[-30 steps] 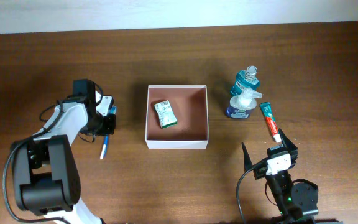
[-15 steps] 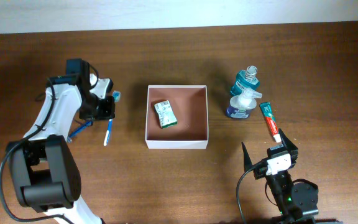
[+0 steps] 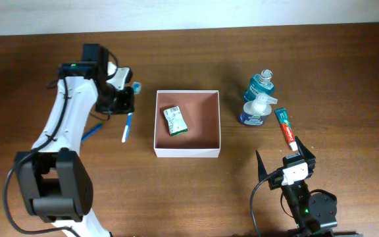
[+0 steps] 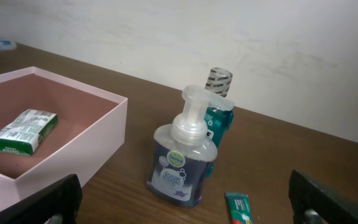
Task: Pack container
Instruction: 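Lift toothbrush with left gripper and carry it over the box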
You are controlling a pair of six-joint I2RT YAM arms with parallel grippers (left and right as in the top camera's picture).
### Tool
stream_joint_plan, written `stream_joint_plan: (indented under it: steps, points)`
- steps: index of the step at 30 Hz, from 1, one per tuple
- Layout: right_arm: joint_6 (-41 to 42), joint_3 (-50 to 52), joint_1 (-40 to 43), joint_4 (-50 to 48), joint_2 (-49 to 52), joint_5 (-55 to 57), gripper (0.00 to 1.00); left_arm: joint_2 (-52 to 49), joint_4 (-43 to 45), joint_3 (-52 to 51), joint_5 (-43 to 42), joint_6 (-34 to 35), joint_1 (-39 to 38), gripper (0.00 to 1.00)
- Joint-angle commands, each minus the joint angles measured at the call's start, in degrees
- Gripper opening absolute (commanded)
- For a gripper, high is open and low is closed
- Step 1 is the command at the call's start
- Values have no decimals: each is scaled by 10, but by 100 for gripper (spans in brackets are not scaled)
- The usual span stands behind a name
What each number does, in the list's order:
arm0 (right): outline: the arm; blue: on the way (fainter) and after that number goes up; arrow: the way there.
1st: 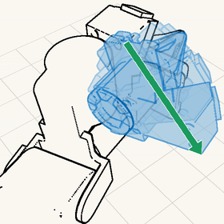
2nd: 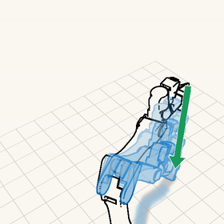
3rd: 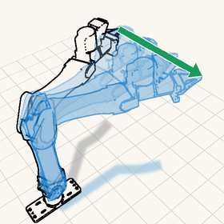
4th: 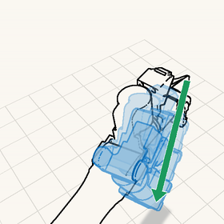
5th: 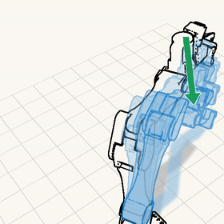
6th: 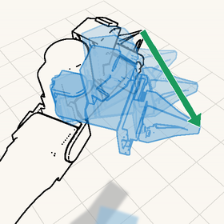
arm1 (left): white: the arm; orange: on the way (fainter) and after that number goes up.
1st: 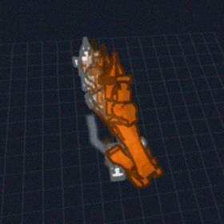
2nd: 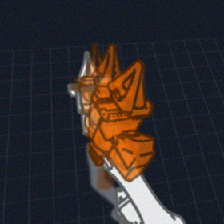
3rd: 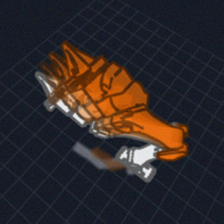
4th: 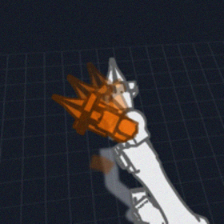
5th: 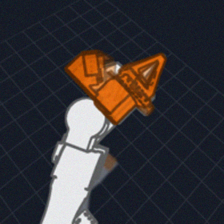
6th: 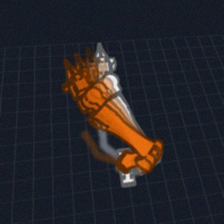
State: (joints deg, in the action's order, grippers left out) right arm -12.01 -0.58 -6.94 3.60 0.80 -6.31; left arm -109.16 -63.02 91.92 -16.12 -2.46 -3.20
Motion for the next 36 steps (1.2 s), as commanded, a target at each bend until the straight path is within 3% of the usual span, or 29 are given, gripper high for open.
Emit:
stream_joint_plan:
  steps: [1, 16, 25, 36]
  points:
    - [0, 3, 3, 3, -5, -1, 98, 35, -2, 15, -13, 34, -20, 1]
    - [0, 3, 3, 3, -5, -1, 98, 74, 24, 15, -4, 129, -123, 1]
    - [0, 3, 3, 3, -5, -1, 98, 73, 38, 9, 103, 236, -177, 1]
    - [0, 3, 3, 3, -5, -1, 98, 62, 40, 9, 156, 241, -195, 2]
